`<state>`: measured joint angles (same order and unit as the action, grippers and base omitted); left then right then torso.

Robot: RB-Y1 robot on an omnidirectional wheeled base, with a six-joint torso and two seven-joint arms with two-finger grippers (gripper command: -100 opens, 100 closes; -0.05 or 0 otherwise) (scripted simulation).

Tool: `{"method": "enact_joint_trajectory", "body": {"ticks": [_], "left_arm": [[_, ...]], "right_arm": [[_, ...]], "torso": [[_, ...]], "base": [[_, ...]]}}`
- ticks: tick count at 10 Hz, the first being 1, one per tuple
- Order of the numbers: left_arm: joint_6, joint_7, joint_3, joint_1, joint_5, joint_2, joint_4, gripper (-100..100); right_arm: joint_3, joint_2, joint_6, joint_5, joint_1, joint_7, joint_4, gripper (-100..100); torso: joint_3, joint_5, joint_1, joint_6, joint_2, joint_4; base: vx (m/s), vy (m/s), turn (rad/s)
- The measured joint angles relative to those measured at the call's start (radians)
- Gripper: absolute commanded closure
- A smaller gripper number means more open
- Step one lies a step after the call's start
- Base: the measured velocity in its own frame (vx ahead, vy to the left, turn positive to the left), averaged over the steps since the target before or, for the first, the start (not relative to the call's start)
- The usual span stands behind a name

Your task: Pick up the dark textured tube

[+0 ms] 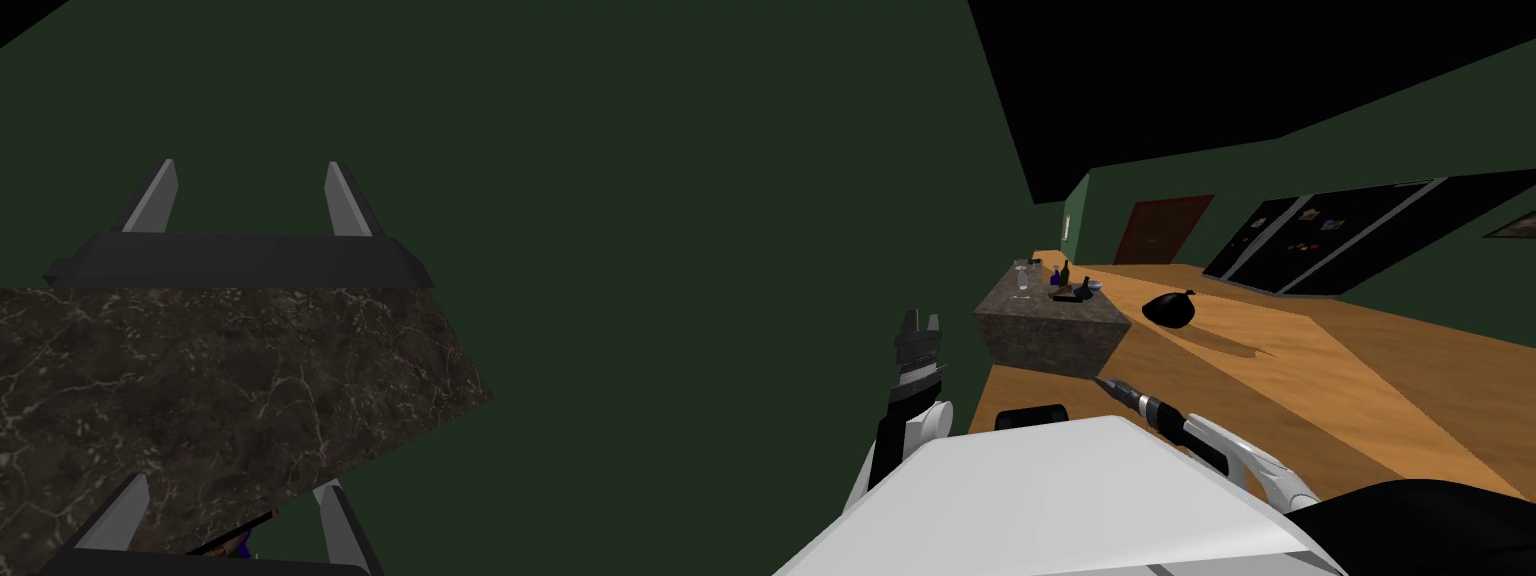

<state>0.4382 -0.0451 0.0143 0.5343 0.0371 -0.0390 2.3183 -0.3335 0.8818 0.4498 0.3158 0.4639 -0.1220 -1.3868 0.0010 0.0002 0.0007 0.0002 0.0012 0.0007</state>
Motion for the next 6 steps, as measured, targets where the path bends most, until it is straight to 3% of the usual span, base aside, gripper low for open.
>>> {"method": "enact_joint_trajectory", "body": {"ticks": [1,6], "left_arm": [[0.000,0.000,0.000,0.000,0.000,0.000,0.000,0],[0.000,0.000,0.000,0.000,0.000,0.000,0.000,0]], "right_arm": [[-0.017,0.023,0.011,0.021,-0.022,-0.006,0.043,-100],[-0.056,0.143,0.027,0.099,-0.043,-0.022,0.150,-100]], "torso": [[0.000,0.000,0.000,-0.001,-0.001,0.000],[-0.001,0.000,0.001,0.000,-0.001,0.000]], "base": [[-0.017,0.019,0.092],[-0.012,0.031,0.089]]}}
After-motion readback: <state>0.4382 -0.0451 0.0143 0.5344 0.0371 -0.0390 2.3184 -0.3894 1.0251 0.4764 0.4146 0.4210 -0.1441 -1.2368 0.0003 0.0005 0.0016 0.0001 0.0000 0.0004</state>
